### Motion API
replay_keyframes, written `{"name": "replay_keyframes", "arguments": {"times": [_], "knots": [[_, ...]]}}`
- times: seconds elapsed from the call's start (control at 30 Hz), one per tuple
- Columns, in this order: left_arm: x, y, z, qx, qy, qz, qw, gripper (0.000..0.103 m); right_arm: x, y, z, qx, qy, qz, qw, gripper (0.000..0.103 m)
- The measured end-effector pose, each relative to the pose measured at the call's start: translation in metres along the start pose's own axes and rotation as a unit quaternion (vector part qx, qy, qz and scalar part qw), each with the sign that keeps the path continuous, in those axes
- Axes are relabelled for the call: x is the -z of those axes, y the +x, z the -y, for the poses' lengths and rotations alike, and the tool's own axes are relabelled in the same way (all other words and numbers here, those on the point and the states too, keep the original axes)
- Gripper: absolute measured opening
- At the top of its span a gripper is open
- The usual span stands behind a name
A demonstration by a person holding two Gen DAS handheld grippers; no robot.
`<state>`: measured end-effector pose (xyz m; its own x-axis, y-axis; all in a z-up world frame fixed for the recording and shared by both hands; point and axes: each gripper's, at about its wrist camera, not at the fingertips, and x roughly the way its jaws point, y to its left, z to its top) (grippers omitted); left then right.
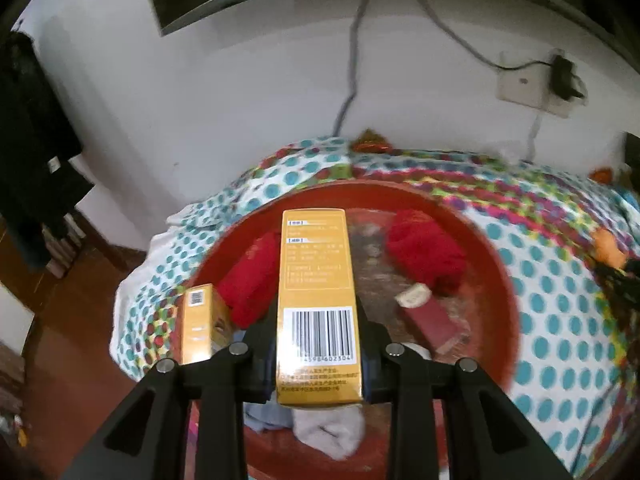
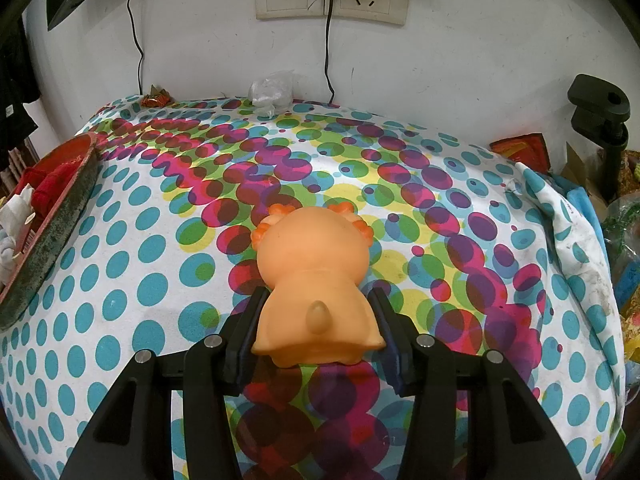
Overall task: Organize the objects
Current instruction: 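Lower the yellow box into the tray and open the left tool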
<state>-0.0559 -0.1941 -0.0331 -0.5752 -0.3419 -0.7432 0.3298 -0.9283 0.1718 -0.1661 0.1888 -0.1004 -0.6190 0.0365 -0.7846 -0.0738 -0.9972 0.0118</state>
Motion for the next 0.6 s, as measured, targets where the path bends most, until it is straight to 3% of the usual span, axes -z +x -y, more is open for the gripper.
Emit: {"name": "replay_keyframes", "arguments": {"times": [0.2, 0.4, 0.6], "knots": [[-0.019, 0.021, -0.014, 0.025, -0.022, -0.009, 0.9994, 0.030, -0.001, 0.000, -0.002, 0.002, 0.002, 0.000, 1.000, 0.047], [-0.033, 0.041, 0.008, 0.043, 0.002, -0.017, 0.9989, 0.030, -0.001, 0.000, -0.002, 0.006, 0.004, -0.001, 1.000, 0.050], [-0.035, 0.069, 0.016, 0.063, -0.019, -0.044, 0.9968, 0.030, 0.000, 0.002, -0.004, 0.008, 0.006, -0.001, 1.000, 0.050]]}}
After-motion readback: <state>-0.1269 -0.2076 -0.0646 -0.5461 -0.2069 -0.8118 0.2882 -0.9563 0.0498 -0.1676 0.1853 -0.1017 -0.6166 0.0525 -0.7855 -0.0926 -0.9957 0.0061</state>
